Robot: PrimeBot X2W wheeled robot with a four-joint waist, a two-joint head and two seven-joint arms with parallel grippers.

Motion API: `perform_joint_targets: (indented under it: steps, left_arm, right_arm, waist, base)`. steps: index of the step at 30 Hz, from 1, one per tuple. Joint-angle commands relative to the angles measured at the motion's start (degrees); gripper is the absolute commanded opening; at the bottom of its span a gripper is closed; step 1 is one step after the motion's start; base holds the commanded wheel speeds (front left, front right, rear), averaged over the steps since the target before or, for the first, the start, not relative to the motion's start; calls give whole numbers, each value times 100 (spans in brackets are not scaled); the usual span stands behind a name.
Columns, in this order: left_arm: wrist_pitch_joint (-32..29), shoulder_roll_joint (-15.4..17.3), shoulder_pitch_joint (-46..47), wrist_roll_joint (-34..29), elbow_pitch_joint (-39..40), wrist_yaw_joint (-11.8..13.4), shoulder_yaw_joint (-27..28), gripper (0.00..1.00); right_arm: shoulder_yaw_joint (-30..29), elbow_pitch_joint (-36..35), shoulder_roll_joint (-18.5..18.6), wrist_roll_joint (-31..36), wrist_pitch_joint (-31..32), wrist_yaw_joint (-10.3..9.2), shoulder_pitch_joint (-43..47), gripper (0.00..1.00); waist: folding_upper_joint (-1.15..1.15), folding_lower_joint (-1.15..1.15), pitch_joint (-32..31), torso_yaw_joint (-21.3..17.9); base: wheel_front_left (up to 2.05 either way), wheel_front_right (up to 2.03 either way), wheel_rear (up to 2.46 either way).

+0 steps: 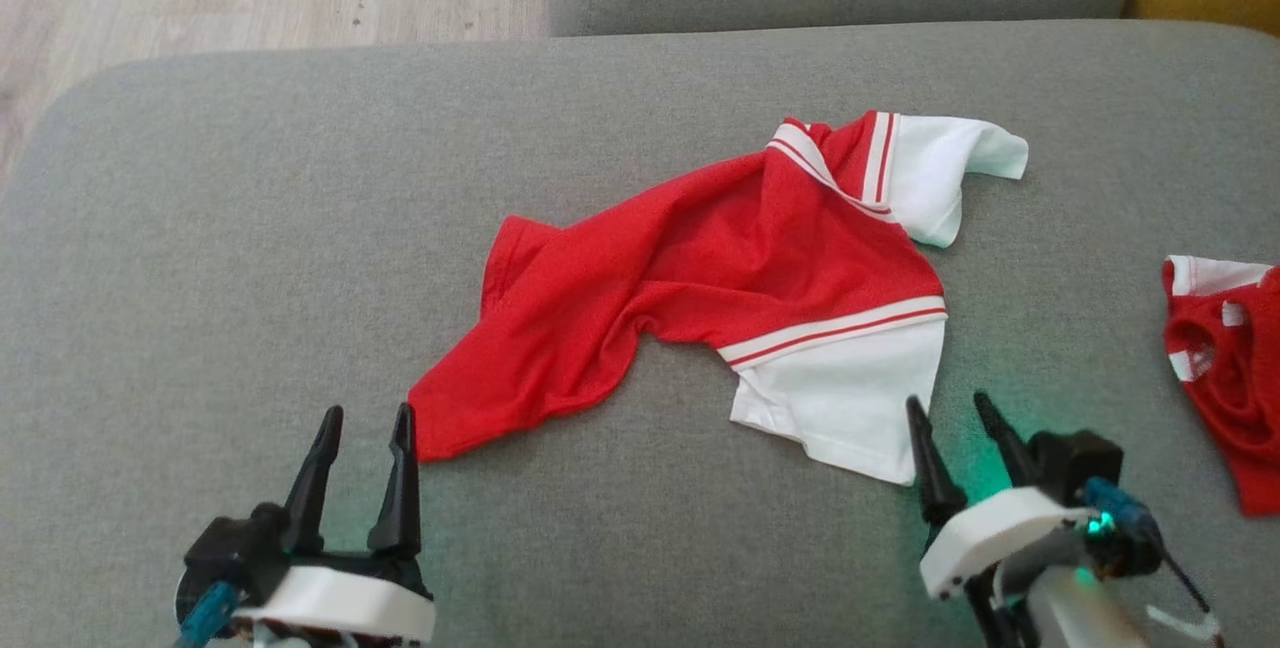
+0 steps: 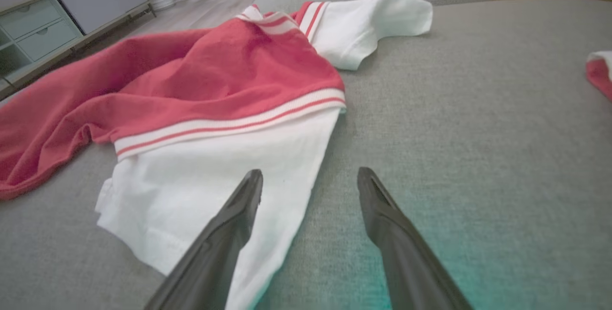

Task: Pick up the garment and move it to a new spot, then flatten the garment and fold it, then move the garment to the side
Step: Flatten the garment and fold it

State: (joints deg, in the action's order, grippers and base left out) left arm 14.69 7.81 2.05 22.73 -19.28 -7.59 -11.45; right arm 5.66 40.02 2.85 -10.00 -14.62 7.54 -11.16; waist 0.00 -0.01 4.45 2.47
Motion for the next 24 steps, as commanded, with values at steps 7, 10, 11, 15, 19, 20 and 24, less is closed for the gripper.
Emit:
perform_joint_targets:
  steps: [7,10,11,15,19,20,24]
  left_arm:
    - [30,-108,193,-191,105,10,332,100]
    - [30,-138,157,-204,79,10,347,100]
    - [30,-147,143,-211,72,10,357,100]
    - [30,-185,88,-236,40,10,434,100]
    - [30,-217,11,-282,4,10,528,100]
    - [30,-227,-8,-302,-11,10,555,100]
    - [30,-292,-66,-493,-112,10,735,100]
  right_arm:
    - [598,552,3,-66,-38,-5,-100,100]
    - [912,882,3,-195,-38,-5,-160,100]
    - [964,967,3,-240,-38,-5,-189,70]
    - [636,1031,3,-98,-38,-5,-333,0]
    - [-197,804,130,286,-38,-5,-281,0]
    - [-372,748,167,379,-38,-5,-242,0]
    - [-1167,401,212,750,-38,-5,-57,89]
  waist:
    - [0,1,-15,27]
    - [0,1,-11,42]
    - [0,1,-11,42]
    - [0,1,-22,3]
    - [0,1,-99,-88]
    - [0,1,-127,-111]
    - [0,1,-258,-207]
  base:
    - [0,0,0]
    - [0,0,0]
    - [0,0,0]
    - [0,0,0]
    - [0,0,0]
    - [0,0,0]
    - [0,0,0]
